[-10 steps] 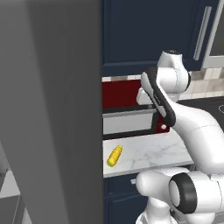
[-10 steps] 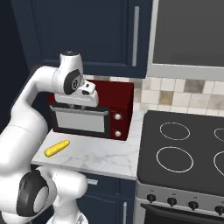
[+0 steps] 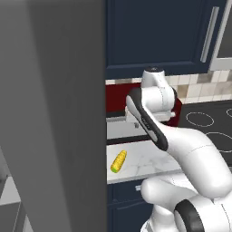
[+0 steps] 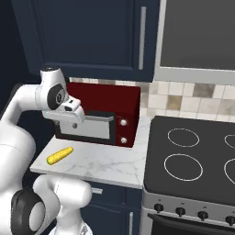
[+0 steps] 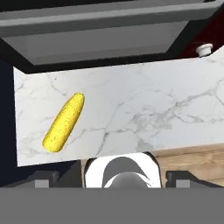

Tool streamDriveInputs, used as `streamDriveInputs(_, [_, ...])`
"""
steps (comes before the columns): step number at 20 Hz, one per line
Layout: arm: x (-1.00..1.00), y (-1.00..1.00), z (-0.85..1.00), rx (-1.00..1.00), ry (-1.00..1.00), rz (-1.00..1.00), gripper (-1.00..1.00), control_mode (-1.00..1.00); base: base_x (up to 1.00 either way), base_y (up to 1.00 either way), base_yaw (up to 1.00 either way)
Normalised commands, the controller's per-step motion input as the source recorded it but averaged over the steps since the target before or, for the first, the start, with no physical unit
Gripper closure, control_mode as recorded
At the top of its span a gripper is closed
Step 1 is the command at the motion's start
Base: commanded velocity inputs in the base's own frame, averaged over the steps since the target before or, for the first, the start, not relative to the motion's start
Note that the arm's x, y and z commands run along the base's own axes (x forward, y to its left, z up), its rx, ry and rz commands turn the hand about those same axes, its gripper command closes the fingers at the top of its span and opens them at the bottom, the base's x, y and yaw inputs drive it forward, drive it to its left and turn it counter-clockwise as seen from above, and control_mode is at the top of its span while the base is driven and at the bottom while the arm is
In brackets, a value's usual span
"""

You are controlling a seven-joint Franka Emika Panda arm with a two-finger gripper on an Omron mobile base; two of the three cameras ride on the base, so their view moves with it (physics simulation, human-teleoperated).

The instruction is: Place the corn in the correct fridge rack based on whether it is a fruit or vegetable. Finally, close the fridge door.

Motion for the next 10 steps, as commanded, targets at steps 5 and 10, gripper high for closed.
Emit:
streamDriveInputs(5, [-0.03, 0.46, -0.83, 0.02, 0.01, -0.20, -1.00, -1.00, 0.00, 0.00, 0.00])
streamDriveInputs(10, [0.37, 0.02, -0.56, 0.01, 0.04, -0.01, -1.00, -1.00, 0.00, 0.00, 0.00])
